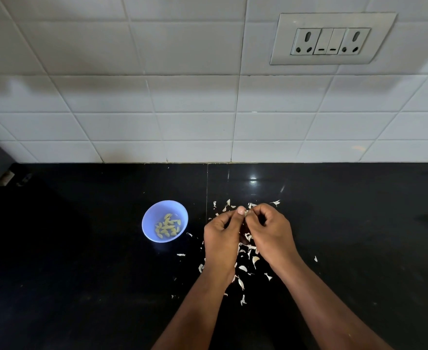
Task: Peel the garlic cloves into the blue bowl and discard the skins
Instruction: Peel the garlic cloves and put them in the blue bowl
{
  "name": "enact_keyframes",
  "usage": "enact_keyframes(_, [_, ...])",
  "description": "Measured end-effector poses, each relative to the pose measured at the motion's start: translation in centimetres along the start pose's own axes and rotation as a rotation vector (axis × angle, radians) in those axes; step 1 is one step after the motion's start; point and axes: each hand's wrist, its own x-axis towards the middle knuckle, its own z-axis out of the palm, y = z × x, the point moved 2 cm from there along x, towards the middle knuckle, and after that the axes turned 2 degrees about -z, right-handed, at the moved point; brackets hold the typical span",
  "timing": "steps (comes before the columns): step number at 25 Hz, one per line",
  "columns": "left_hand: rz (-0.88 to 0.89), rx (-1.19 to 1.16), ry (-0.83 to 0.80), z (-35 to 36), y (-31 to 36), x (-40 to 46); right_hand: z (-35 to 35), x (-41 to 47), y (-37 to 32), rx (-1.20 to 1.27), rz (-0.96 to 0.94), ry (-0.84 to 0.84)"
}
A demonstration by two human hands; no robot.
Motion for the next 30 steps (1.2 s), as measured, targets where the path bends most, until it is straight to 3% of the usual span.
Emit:
enact_keyframes(4, [-0.15,-0.182,-0.026,0.0,0.2,0.4,0.2,-0.1,0.6,0.0,-0.022,-0.014])
enact_keyframes(8, [-0.323,-0.419,0.071,-0.1,0.1,0.7,0.3,-0.5,0.7,0.074,0.014,0.038])
enact_keyframes(12, [-0.302,-0.461,0.138,-1.2,0.4,0.6,-0.7,0.0,1.0,0.082,0.018,0.083])
enact_keyframes(16, [-0.136,-0.265,0.167,-2.9,1.7,0.7,-2.3,1.1,1.5,-0.05,0.008,0.085])
enact_keyframes(19, [-0.004,-0.069,0.246,-5.2,3.5,1.0,-2.1,2.1,2.1,-0.182,-0.012,-0.013])
enact_keyframes(24, [0.163,0.459,0.448,-9.9,5.6,1.6,-1.3,2.5,2.5,-0.372,-0.052,-0.038])
enact_keyframes(30, [0.168,0.806,0.474,-12.6,5.7,3.1,-2.2,1.9,2.4,-0.566,0.01,0.002])
